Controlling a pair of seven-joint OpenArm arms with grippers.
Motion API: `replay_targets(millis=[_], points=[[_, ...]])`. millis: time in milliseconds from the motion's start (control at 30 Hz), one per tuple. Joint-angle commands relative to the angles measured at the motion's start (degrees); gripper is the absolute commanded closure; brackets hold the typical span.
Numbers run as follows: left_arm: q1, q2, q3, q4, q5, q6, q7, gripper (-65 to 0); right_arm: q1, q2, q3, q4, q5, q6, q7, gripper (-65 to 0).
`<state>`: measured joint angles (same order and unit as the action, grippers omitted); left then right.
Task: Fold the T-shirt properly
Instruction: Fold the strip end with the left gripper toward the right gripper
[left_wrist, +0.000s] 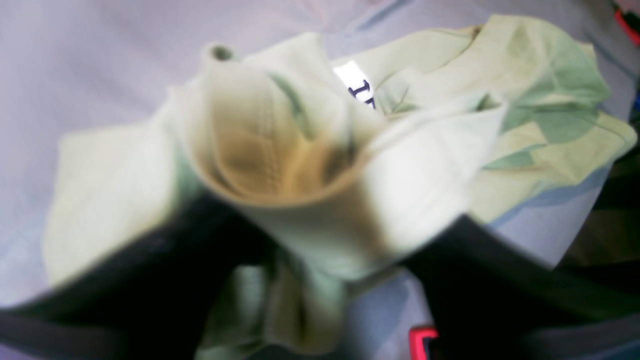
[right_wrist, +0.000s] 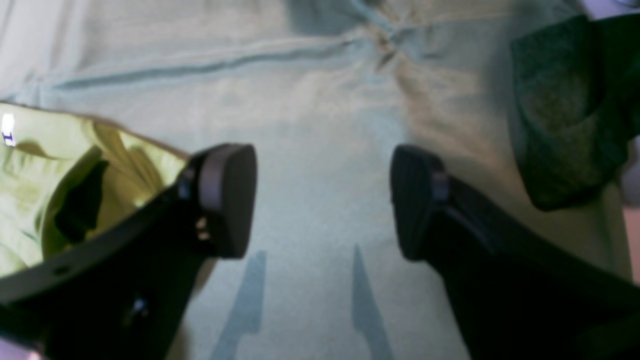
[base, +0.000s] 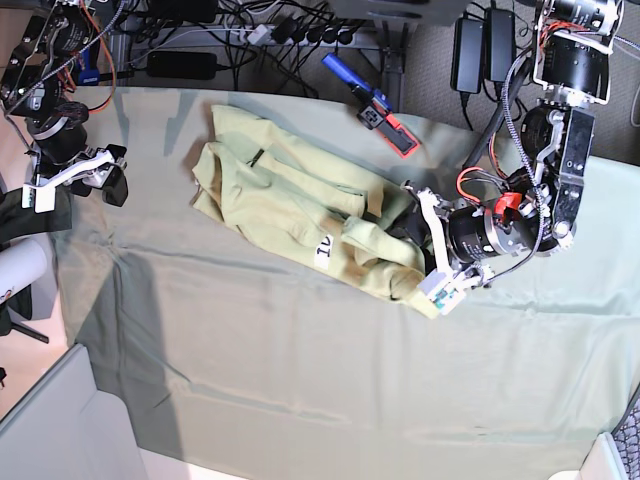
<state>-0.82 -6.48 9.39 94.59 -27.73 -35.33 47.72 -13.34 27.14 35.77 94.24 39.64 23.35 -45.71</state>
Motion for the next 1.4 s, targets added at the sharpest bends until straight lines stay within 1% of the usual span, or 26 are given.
replay_targets(millis=[0,67,167,267,400,467,567,600,667,700,800,867,900,967,1067,1133,1267,1367], points=[[-1.1,0.2,0.6,1.0,-2.1,0.2,-1.4,-38.1,0.4,1.3,0.7,0.9,0.9,1.0,1.1,-41.6],[-1.1,0.2,2.0,1.0,-4.2,0.2,-1.4,-38.1,0.4,1.2,0.7,0.9,1.1,1.0,1.1,-41.6],[-1.1,1.7,4.4,1.0,-7.3,0.2,-1.4,-38.0,0.4,1.2,0.7,0.9,1.2,1.0,1.1,-41.6],[-1.1,4.3,6.1,1.0,-7.6,0.1,-1.4,-38.0,0.4,1.2,0.7,0.9,1.2,1.0,1.1,-41.6],[-1.1,7.3,6.4,1.0,-7.6,0.1,-1.1,-38.0,0.4,1.2,0.7,0.9,1.1,1.0,1.1,-41.6],[-1.1,7.7,6.4,1.0,-7.8,0.1,-0.7,-38.0,0.4,1.2,0.7,0.9,1.1,1.0,1.1,-41.6],[-1.1,7.7,6.4,1.0,-10.4,-0.2,1.4,-38.0,0.4,1.2,0.7,0.9,1.1,1.0,1.1,-41.6],[-1.1,7.5,6.4,1.1,-11.8,-1.0,2.1,-38.0,0.4,1.3,0.7,0.9,1.1,1.0,1.1,-41.6],[-1.1,7.5,6.4,1.2,-16.2,-4.1,4.4,-38.0,0.4,1.3,0.7,0.9,1.2,1.0,1.2,-41.6],[-1.1,7.6,6.4,1.2,-19.3,-4.7,6.0,-38.0,0.4,1.2,0.7,0.9,1.2,1.0,1.2,-41.6],[-1.0,7.5,6.4,1.2,-30.3,-4.7,11.0,-38.0,0.4,1.2,0.7,0.9,1.1,1.0,1.2,-41.6],[-1.1,7.6,6.4,1.2,-35.9,-4.7,13.0,-38.0,0.4,1.2,0.7,0.9,1.1,1.0,1.2,-41.6],[-1.1,7.6,6.4,1.2,-37.7,-4.7,13.4,-38.0,0.4,1.2,0.7,0.9,1.1,1.0,1.2,-41.6],[-1.1,7.7,6.4,1.2,-39.2,-4.7,13.6,-38.0,0.4,1.2,0.7,0.9,1.1,1.0,1.2,-41.6],[-1.1,7.7,6.4,1.2,-38.3,-4.7,13.6,-38.0,0.4,1.2,0.7,0.9,1.1,1.0,1.6,-41.6],[-1.1,7.7,6.4,1.2,-34.4,-4.7,12.9,-38.0,0.5,1.2,0.7,0.9,1.1,1.0,1.6,-41.6],[-1.1,7.7,6.4,1.2,-19.4,-4.7,7.8,-38.0,0.4,1.2,0.7,0.9,1.1,1.0,1.6,-41.6],[-1.3,7.4,6.4,1.2,-10.1,-4.7,3.6,-37.9,0.5,1.2,0.7,0.9,1.1,1.0,1.6,-41.6]])
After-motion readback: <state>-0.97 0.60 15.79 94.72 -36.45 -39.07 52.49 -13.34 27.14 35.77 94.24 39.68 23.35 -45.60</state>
